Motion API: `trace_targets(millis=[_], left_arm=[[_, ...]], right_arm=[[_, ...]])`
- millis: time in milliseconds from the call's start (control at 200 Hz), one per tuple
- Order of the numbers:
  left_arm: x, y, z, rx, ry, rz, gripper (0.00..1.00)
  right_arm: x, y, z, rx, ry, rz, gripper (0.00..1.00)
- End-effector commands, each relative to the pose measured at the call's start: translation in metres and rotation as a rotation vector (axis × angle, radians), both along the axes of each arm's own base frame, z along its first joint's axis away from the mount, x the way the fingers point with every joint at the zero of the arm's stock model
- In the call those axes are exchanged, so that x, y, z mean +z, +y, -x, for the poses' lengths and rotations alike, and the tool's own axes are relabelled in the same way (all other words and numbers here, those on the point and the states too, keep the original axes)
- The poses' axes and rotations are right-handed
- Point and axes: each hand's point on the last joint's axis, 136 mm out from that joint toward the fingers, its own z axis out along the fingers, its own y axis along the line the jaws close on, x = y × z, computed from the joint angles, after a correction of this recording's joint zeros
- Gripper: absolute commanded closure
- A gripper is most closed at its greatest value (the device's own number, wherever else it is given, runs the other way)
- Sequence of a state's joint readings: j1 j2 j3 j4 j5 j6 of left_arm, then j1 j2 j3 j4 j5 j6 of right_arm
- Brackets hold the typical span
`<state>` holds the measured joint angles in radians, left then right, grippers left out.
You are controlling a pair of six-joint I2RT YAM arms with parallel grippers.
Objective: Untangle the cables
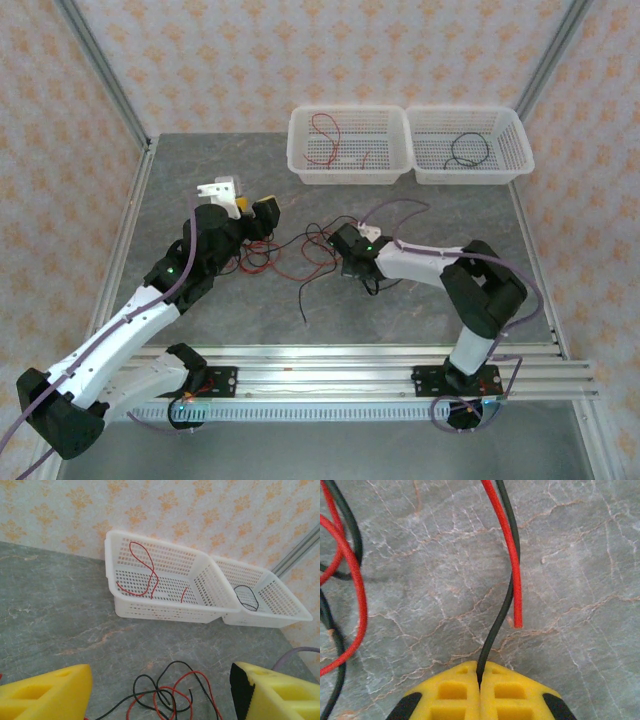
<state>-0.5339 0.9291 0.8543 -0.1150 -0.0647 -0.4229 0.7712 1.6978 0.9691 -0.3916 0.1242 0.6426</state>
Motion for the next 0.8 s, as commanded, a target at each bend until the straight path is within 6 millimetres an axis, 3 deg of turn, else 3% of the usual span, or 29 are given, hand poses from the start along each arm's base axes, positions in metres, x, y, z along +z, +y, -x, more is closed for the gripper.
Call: trace_targets(millis=[0,375,796], left_arm=[[-0.001,0.006,-0.002,0.027,0.0,0.021,0.26],[-0.015,-0.004,-0.009,0.004,0.039,0.028,0.27],[-0.039,-0.014,-0.014,-0.02,0.091,0.043,0.28]], right_arm=[[0.052,0.013,-0.006,0.05,-0.105,-0.08,1.0],[0.192,0.017,0.002,0.183,-0.421,-0.321,1.0],[0.297,0.019,-0.001,0.275,-0.643,-0.37,1.0]])
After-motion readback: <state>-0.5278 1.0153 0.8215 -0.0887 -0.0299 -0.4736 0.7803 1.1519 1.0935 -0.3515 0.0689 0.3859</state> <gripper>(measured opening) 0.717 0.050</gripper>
